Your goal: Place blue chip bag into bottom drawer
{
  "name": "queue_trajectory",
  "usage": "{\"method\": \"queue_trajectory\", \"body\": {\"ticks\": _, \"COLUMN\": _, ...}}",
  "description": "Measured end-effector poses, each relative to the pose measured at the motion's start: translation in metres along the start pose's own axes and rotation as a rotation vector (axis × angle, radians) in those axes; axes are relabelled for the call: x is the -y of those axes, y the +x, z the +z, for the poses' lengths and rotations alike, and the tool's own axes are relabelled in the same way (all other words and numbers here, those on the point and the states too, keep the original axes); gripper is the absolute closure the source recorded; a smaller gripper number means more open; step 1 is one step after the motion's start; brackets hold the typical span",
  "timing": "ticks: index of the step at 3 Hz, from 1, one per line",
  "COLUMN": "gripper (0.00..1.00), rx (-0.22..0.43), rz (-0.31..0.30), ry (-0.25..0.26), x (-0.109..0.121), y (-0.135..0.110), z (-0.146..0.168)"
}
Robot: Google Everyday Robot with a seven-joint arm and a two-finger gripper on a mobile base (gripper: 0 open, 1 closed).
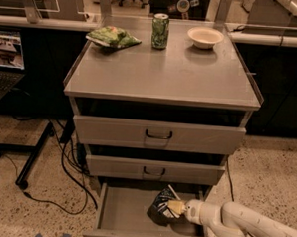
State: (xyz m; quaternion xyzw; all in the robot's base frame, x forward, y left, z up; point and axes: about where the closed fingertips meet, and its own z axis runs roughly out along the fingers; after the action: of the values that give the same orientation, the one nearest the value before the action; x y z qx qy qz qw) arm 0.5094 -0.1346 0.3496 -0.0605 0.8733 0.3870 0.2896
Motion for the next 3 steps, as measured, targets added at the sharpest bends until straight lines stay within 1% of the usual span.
{"method": "queue_trajectory", "body": {"ticks": 1, "gripper": 1.00, "rx": -0.060, "rz": 0.012, "ry": 0.006, "x": 0.015, "y": -0.004, "z": 0.027}}
{"method": "queue_trajectory", "body": {"ticks": 2, "gripper": 1.00, "rx": -0.070, "rz": 0.017, "ry": 0.010, "x": 0.015, "y": -0.005, "z": 0.034}}
{"method": "queue_trajectory", "body": {"ticks": 3, "gripper": 1.00, "rx": -0.084, "rz": 0.022, "ry": 0.033, "x": 0.019, "y": -0.002, "z": 0.040}}
